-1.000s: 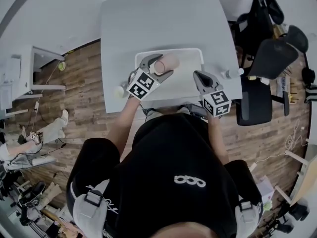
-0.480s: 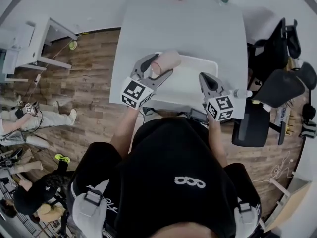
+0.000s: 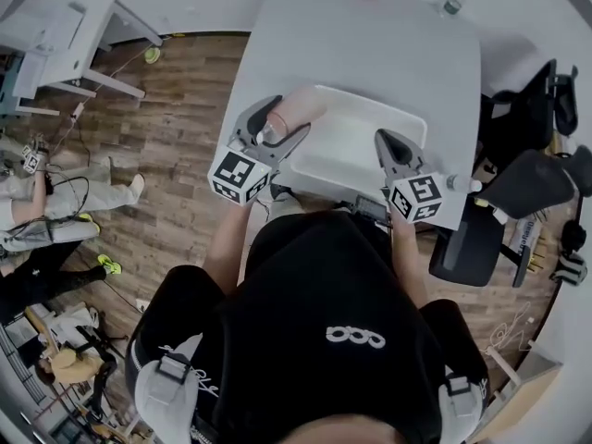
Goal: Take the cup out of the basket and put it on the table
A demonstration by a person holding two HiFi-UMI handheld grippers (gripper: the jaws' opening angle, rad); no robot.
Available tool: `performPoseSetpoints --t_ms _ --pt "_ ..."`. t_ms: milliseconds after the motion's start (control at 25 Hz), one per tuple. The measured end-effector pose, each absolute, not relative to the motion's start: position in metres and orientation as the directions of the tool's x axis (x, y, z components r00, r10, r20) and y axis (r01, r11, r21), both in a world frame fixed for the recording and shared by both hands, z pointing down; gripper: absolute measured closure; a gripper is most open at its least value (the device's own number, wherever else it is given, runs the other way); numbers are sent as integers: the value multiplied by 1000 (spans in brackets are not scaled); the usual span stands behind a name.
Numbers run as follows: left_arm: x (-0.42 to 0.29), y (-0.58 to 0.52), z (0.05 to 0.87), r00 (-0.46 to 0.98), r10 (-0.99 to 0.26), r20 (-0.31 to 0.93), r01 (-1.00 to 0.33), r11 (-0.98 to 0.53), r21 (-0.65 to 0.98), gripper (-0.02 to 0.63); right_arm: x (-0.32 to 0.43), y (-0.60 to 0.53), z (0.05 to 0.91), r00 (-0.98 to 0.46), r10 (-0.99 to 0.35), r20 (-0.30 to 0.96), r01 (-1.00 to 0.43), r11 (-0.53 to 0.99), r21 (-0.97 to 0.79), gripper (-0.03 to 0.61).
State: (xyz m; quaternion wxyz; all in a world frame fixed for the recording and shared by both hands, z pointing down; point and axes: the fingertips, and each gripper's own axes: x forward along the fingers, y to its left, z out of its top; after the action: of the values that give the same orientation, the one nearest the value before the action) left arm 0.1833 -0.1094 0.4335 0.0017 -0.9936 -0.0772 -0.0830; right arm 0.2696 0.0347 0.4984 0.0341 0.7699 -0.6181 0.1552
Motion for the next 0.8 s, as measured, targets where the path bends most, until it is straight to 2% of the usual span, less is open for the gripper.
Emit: performPoseSetpoints --t_ms 280,800 --pt "126 -157 433 983 106 150 100 -994 49 301 232 12 497 190 -939 288 -959 -240 -150 554" --pt "53 -170 443 974 189 129 179 -980 83 301 156 13 492 294 -916 272 -933 -337 -124 554"
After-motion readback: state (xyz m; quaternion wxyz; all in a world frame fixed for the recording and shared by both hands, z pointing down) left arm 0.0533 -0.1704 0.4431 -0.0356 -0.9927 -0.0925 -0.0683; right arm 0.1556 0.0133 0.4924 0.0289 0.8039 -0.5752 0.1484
